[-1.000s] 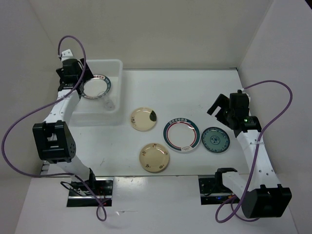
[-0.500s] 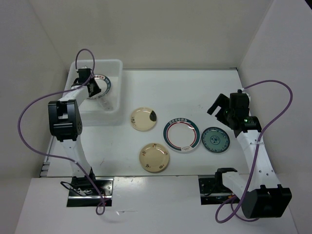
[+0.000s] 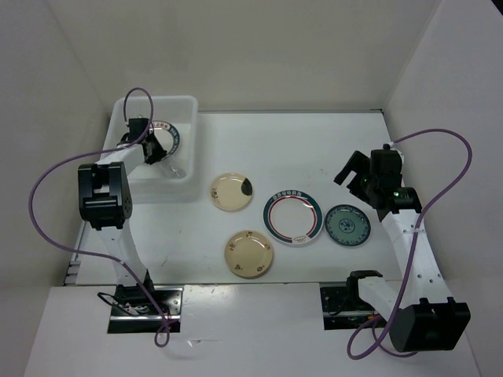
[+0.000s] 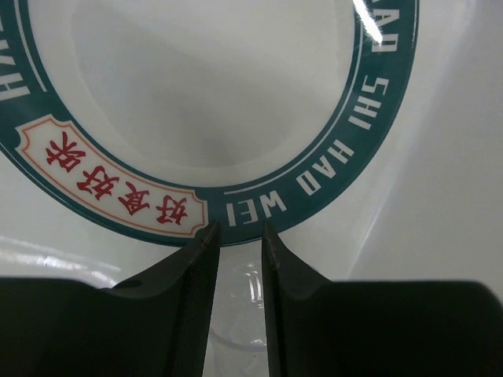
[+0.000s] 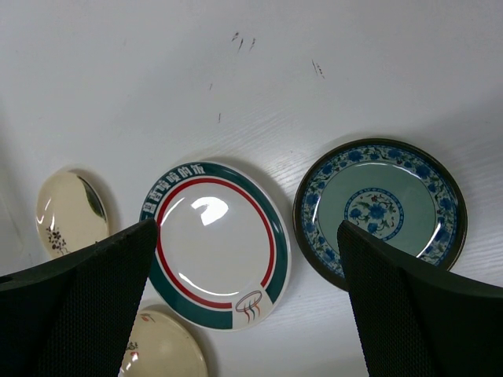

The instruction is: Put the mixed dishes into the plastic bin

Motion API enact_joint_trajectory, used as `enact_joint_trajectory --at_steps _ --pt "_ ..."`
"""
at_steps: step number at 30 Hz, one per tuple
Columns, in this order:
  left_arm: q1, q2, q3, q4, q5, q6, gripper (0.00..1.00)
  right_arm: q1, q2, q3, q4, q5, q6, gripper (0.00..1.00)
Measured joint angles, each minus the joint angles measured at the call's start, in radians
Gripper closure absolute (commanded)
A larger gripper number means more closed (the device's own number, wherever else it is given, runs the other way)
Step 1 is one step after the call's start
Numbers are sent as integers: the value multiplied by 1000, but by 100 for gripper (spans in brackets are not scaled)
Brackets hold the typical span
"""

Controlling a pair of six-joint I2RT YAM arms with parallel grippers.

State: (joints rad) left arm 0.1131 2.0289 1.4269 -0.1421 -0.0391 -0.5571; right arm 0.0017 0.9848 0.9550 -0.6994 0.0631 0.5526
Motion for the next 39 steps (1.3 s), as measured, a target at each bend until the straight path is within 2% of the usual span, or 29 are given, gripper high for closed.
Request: enact_joint_trajectory --at_steps 3,5,7,8,12,13,14,17,21,24,28,32,35,39 --pt "-14 -51 -68 -7 -10 0 65 0 0 0 0 0 0 0" --pt "-25 -80 -87 -23 -22 0 55 0 0 0 0 0 0 0" --pt "-35 -100 -87 -26 -39 2 54 0 0 0 0 0 0 0" --pt "-39 -114 -87 -26 -52 2 45 0 0 0 1 0 0 0" --pt "-40 -187 -66 -21 -103 4 29 0 -3 0 1 -1 0 0" --pt "-40 -209 -51 -23 -114 5 17 0 -5 0 2 -1 0 0" --pt "-40 -232 -24 -24 -122 3 11 0 -8 0 3 -3 0 0" --pt "-37 -297 62 -21 -116 5 1 0 -19 -6 6 -6 0 0" --pt "-41 -436 87 -24 -32 -22 1 0 -32 -14 7 -8 0 0" --pt "-83 -544 46 -29 82 -46 1 5 -41 -14 8 -10 0 0" --pt "-257 -649 -75 -43 260 -53 1 6 -61 -14 9 -14 0 0" --pt "-460 -668 -218 -47 436 -60 1 7 -76 -14 9 -15 0 0" --pt "-542 -670 -349 -27 475 -106 1 10 -82 -14 9 -15 0 0" --pt "-577 -669 -520 15 459 -185 1 14 -89 -14 10 -16 0 0"
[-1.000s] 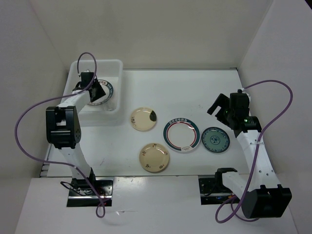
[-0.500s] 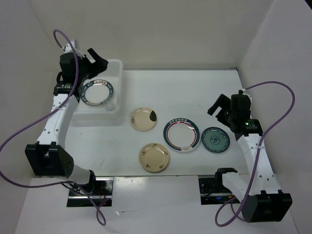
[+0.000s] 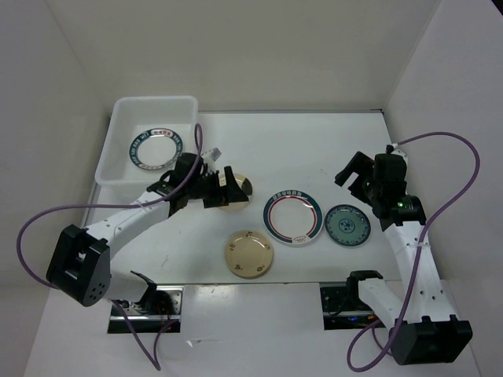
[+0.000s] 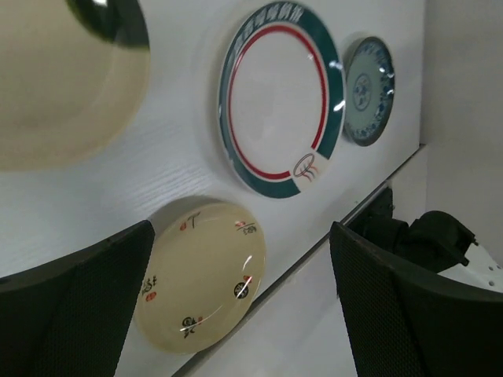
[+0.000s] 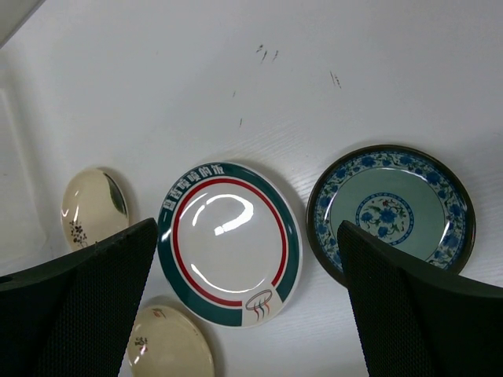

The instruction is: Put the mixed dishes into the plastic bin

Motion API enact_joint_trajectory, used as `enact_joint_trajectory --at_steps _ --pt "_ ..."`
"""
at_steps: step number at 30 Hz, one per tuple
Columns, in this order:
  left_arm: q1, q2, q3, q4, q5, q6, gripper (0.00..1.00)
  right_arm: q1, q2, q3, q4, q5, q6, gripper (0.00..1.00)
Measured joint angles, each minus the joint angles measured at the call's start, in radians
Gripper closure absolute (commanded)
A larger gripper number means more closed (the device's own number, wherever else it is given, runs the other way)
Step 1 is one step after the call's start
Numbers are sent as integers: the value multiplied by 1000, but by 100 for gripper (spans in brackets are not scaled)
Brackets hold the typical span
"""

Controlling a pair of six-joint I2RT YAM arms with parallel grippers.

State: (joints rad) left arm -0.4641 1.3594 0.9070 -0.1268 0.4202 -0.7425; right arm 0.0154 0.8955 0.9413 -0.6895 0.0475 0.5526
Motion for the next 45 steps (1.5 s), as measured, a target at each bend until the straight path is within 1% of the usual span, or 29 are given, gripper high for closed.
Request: enact_joint_trajectory --at_steps 3,7,10,13,19,24,27,31,32,34,36,38,40,44,45 --pt "-39 8 -77 32 -24 -55 1 0 0 0 0 0 0 0" --pt "-142 25 -134 119 -70 -133 1 0 0 0 0 0 0 0" --pt "-219 59 -144 195 -122 -206 1 1 0 0 0 0 0 0" --pt "-274 104 -145 273 -190 -260 1 8 0 0 1 0 0 0" --pt "-307 183 -144 330 -310 -317 4 10 0 0 1 0 0 0" --pt "-314 201 -143 347 -388 -338 7 14 0 0 1 0 0 0" --pt "-314 236 -126 383 -417 -342 9 19 0 0 1 0 0 0" --pt "-314 324 -93 415 -428 -355 12 23 0 0 1 1 0 0" --pt "-314 353 -81 422 -426 -359 16 25 0 0 1 1 0 0" --pt "-314 404 -63 438 -415 -374 20 28 0 0 1 1 0 0" --pt "-314 427 -43 456 -408 -381 28 33 0 0 1 1 0 0" --pt "-314 447 -34 462 -402 -391 28 35 0 0 1 2 0 0" --pt "-314 462 -23 472 -391 -394 33 37 -1 0 1 3 0 0" --pt "-314 509 8 488 -367 -418 51 45 -1 0 2 5 0 0" --pt "-314 522 15 492 -361 -420 58 45 -1 0 2 6 0 0"
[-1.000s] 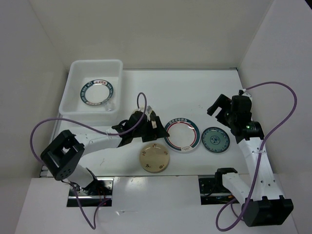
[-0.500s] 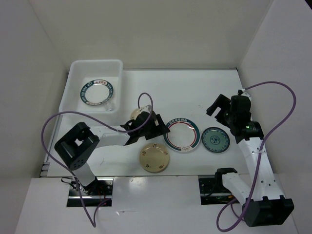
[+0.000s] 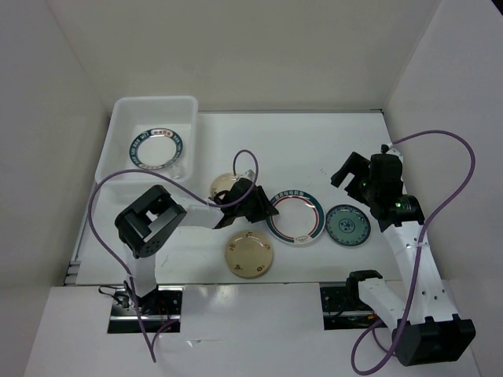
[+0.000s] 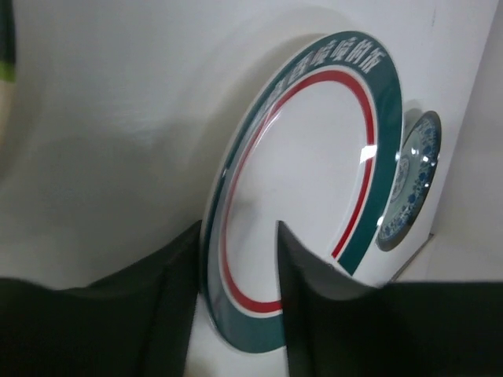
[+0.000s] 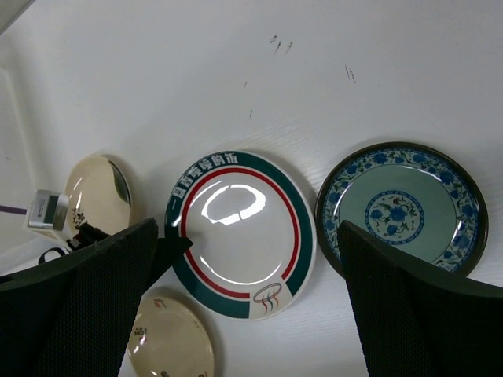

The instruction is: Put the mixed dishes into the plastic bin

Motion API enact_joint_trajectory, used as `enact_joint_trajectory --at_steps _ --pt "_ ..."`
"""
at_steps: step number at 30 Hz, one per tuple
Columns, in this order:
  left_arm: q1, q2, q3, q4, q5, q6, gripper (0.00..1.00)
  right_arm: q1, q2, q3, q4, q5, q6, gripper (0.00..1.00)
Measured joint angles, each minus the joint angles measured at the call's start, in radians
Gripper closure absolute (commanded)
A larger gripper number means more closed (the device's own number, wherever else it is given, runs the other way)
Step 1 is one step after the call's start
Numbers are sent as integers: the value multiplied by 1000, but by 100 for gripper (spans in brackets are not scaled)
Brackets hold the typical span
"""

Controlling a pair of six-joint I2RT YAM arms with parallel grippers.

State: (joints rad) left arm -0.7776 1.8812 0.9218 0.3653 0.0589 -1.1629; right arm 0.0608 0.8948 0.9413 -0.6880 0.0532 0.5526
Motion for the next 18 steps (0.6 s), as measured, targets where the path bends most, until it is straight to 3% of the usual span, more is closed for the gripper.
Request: enact_joint_trajectory --at_steps 3,4,7,12,18 --pt "0 40 22 18 30 -16 67 0 0 0 0 2 0 0" --pt "0 50 30 22 38 -19 80 0 0 0 0 3 0 0" --pt "0 68 38 31 60 -28 100 0 0 0 0 7 1 0" --pt "-1 65 75 9 63 -32 100 0 0 0 0 11 1 0" --pt "3 -67 100 -185 -57 40 100 0 -1 0 1 15 1 0"
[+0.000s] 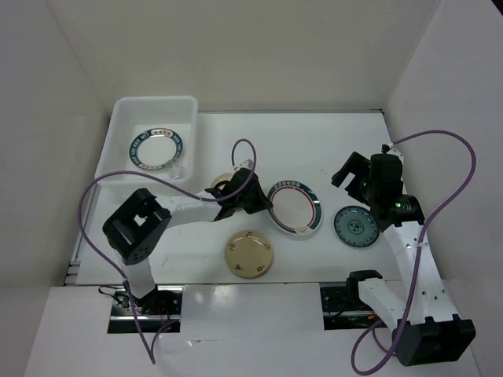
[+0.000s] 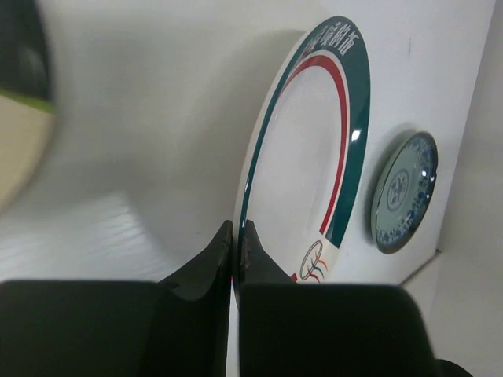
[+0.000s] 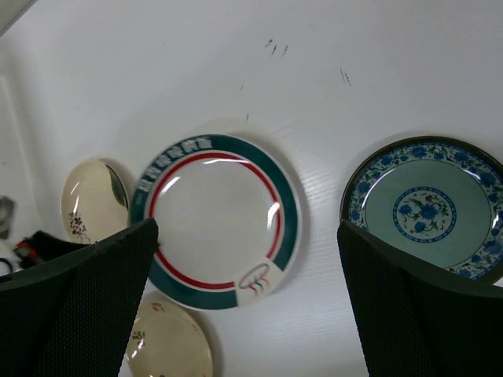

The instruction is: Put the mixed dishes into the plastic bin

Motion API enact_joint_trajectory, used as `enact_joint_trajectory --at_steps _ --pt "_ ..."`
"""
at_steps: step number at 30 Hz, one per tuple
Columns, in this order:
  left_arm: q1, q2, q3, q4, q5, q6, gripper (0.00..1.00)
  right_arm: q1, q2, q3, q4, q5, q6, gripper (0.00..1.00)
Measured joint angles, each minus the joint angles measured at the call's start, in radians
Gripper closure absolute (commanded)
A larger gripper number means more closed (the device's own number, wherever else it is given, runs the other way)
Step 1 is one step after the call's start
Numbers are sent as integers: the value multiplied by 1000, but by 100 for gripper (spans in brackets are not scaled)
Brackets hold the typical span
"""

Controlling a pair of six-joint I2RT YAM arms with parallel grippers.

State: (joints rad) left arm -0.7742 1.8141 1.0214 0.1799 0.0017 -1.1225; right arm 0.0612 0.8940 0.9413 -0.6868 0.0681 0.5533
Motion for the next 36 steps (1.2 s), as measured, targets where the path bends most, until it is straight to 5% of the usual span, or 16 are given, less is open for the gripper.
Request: enact_joint_trajectory --at_steps 12,17,23,36 --pt "324 -385 203 -184 -56 152 100 8 -9 0 2 3 0 0" --pt "573 -475 305 -260 -147 212 100 8 -17 0 3 3 0 0" --pt "843 -459 347 -349 -296 263 100 8 -18 0 3 3 0 0" --pt "977 -242 219 -433 -372 303 100 8 -16 0 3 8 3 0"
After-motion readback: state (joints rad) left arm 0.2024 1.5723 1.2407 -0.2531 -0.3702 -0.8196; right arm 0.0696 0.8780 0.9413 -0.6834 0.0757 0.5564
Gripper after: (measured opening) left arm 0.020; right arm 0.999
